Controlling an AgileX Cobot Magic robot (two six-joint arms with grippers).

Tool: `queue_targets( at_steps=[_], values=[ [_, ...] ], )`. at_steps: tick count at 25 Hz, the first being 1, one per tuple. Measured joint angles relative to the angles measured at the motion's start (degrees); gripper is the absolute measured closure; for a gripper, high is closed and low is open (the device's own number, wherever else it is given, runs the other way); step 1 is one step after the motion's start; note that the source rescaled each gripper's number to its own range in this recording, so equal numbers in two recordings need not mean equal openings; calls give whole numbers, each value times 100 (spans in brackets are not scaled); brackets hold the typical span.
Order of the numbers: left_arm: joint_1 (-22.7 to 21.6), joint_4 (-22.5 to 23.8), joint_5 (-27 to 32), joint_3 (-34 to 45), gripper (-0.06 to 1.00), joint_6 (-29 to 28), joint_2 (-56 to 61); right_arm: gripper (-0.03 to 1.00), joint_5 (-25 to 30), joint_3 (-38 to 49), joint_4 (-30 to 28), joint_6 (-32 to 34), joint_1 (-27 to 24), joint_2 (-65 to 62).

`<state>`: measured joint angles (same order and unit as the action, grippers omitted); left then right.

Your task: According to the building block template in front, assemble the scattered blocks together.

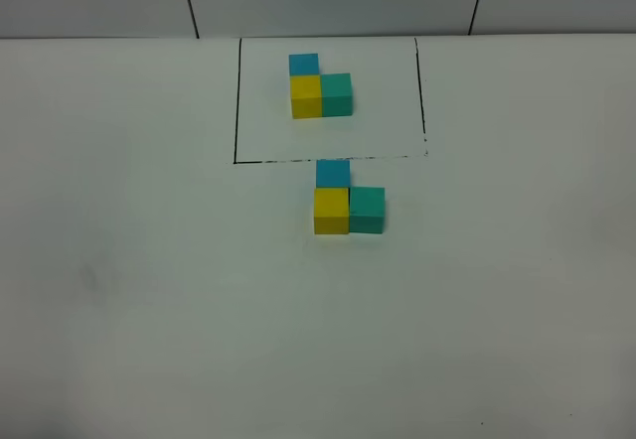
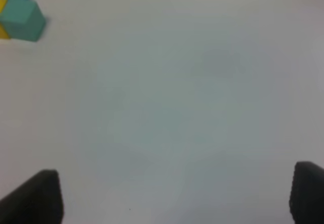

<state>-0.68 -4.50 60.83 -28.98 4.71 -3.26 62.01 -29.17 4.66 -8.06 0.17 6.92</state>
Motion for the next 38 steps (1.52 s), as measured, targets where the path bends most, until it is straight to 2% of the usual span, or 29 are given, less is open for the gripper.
queue_targets(
  at_steps=[15, 38],
  values=[
    [0, 0, 0, 0, -5, 0, 0, 27, -50, 26, -11, 131, 0, -635],
    [0, 0, 0, 0, -5, 0, 0, 28, -50, 27, -11, 198, 0, -635]
  ],
)
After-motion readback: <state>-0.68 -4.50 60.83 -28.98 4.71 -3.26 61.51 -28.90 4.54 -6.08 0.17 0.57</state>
